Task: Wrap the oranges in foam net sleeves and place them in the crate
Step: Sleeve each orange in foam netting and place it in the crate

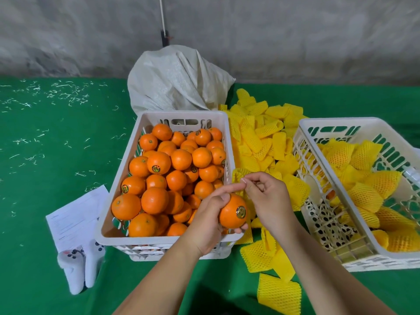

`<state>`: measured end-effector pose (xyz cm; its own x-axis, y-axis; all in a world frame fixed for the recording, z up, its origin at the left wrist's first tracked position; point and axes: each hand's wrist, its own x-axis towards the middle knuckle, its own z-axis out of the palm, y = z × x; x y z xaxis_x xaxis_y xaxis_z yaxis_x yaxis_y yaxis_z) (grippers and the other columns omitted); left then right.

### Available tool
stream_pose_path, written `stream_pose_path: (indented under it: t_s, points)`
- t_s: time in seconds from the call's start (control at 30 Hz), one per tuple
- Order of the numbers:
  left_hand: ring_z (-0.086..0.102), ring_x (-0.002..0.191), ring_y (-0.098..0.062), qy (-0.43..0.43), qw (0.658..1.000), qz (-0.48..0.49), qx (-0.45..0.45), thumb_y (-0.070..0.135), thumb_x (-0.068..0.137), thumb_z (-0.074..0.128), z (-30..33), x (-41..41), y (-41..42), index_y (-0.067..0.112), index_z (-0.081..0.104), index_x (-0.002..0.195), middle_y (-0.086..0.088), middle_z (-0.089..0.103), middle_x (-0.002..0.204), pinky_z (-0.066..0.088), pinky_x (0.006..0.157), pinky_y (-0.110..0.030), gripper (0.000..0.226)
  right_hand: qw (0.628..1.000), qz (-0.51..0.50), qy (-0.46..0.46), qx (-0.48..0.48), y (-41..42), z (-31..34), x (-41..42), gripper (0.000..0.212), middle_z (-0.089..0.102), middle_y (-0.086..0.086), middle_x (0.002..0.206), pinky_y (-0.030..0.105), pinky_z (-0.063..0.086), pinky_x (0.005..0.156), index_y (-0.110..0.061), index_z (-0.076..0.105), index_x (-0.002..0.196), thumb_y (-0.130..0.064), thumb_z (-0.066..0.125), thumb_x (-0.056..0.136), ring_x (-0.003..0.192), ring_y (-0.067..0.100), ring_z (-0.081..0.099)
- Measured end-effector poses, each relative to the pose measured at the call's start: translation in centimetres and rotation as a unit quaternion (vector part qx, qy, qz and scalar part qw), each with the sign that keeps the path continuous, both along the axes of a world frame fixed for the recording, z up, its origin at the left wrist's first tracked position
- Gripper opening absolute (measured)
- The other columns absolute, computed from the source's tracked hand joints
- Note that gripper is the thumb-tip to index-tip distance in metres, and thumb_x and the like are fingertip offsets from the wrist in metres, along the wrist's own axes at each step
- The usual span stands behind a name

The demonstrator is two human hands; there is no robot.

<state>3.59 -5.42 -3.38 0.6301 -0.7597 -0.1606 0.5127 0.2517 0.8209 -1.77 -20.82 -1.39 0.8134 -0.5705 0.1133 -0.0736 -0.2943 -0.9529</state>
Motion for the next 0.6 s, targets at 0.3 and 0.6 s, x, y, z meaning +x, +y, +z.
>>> stream_pose_path:
  t_s: [0.3, 0.6]
  points:
    - [0.065, 0.124, -0.039, -0.022, 0.979, 0.189, 0.077, 0.063, 0.080, 0.075, -0.6, -0.3, -1.8, 0.047, 0.045, 0.131, -0.015, 0.053, 0.144, 0.055, 0.102, -0.061, 0.061, 0.996, 0.031, -0.016, -0.079, 1.1, 0.4, -1.5, 0.027, 0.065, -0.018, 0.091, 0.015, 0.052, 0.071, -0.037, 0.065, 0.105, -0.011, 0.068, 0.097, 0.085, 0.003, 0.064]
    - [0.070, 0.117, -0.025, -0.110, 0.986, 0.106, 0.060, 0.028, 0.091, 0.077, -0.9, -0.7, -1.0, 0.029, 0.047, 0.151, -0.005, 0.072, 0.129, 0.058, 0.101, -0.047, 0.067, 0.983, -0.012, -0.046, -0.180, 1.3, 1.4, -1.8, 0.015, 0.060, -0.001, 0.108, 0.030, 0.050, 0.081, -0.011, 0.065, 0.107, -0.001, 0.057, 0.099, 0.101, 0.016, 0.061]
